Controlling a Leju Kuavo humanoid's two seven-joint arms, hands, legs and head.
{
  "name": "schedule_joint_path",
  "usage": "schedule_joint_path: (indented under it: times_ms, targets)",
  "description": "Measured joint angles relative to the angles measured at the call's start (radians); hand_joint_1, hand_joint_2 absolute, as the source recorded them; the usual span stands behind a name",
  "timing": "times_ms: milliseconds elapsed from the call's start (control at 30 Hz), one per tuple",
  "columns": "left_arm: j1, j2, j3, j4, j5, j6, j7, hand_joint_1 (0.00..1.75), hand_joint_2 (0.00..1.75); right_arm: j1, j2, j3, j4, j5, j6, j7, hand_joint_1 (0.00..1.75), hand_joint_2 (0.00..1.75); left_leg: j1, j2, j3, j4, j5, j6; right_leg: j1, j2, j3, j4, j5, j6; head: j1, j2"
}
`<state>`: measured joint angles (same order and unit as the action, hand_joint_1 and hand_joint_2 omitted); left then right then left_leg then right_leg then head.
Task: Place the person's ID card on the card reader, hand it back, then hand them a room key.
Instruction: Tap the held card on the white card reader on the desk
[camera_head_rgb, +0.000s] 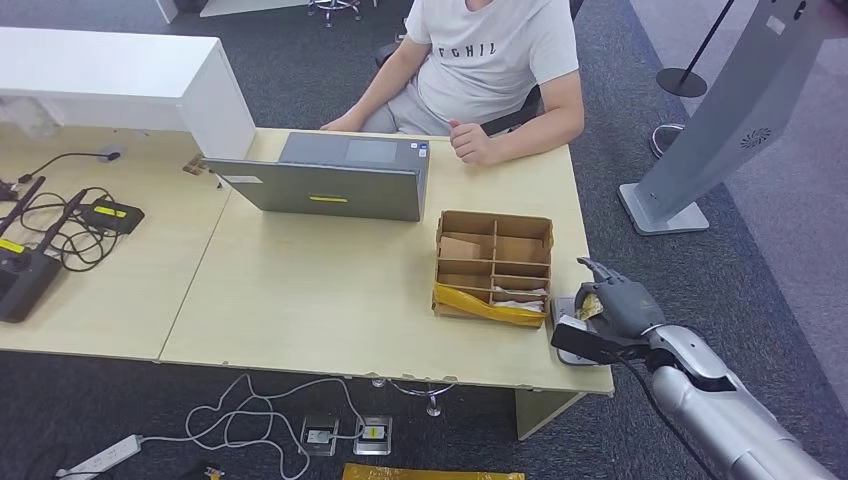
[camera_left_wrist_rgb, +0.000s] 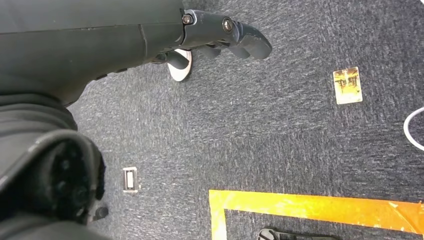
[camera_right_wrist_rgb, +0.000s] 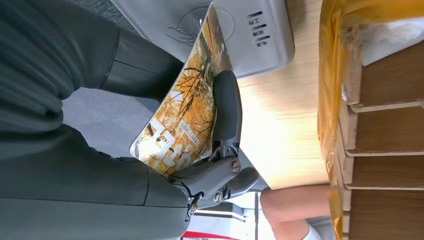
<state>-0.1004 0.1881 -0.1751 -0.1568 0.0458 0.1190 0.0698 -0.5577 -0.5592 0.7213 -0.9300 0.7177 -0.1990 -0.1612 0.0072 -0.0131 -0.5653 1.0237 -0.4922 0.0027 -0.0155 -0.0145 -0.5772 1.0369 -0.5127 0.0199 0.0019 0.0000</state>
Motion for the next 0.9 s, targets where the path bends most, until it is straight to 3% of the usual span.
schedule_joint_path:
  times_ms: [467,900]
  targets:
    - [0.001,0.0,0.0,0.0,0.006,0.003,0.006,0.0,0.0,-0.032,-0.004,-0.009,0.075,-0.073,-0.056,-0.008,1.75,1.75,0.0,0.0,0.001,0.0,0.001,0.0,0.0,0.0,0.002,0.0,0.001,0.0,0.0,0.0]
    - [0.002,0.003,0.0,0.0,0.003,-0.003,0.005,0.0,0.0,-0.282,-0.1,-0.095,-0.036,-0.115,0.042,0.087,1.75,1.75,-0.001,0.0,-0.001,0.0,0.001,0.0,-0.001,0.0,0.0,0.0,0.002,0.0,0.0,0.0]
